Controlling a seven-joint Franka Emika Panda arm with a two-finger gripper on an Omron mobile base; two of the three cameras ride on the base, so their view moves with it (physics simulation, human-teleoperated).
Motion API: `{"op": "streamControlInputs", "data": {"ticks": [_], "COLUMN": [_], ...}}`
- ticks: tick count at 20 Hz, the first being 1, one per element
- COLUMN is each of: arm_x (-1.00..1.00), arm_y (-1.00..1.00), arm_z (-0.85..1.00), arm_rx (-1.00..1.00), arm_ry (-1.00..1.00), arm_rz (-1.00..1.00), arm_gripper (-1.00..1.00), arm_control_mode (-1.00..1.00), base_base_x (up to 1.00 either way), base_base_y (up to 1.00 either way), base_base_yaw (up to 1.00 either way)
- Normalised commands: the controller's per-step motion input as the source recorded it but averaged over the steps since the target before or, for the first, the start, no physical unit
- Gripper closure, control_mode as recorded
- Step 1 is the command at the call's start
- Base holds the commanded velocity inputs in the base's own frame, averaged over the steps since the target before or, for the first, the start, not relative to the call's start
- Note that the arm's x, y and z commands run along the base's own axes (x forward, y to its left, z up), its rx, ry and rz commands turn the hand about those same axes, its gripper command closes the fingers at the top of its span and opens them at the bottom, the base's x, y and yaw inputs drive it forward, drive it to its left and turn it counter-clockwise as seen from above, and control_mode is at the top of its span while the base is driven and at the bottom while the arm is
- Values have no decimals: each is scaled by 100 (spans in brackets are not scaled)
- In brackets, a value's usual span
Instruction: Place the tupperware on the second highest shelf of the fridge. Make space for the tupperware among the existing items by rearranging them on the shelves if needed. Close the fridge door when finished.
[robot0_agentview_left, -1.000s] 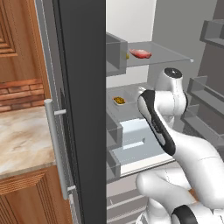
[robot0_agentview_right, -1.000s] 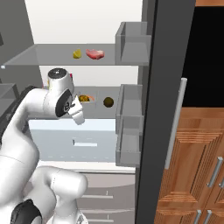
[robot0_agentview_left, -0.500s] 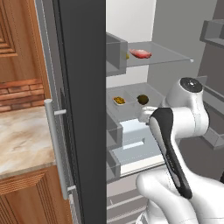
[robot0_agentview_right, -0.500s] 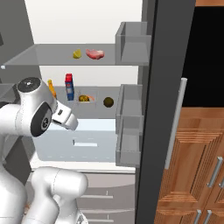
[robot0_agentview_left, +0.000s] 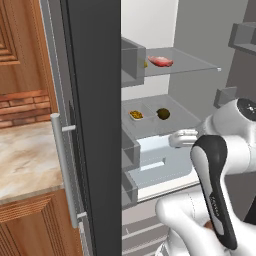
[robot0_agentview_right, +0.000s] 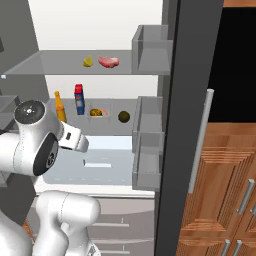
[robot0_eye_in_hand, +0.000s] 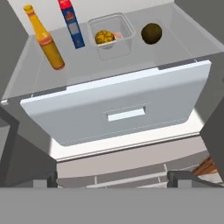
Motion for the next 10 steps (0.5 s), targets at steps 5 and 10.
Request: {"op": "streamControlInputs", "data": {"ticks": [5, 10], "arm_x": [0, 0], "arm_y": [-7, 0], "arm_z": [8, 0], "arm_rx": [0, 0], "arm_ry": [0, 0], "arm_rz": [0, 0], "arm_gripper": [-100, -100], "arm_control_mode": [-100, -100], "base_base_x": [0, 0], "base_base_y": [0, 0], "base_base_yaw": [0, 0]}}
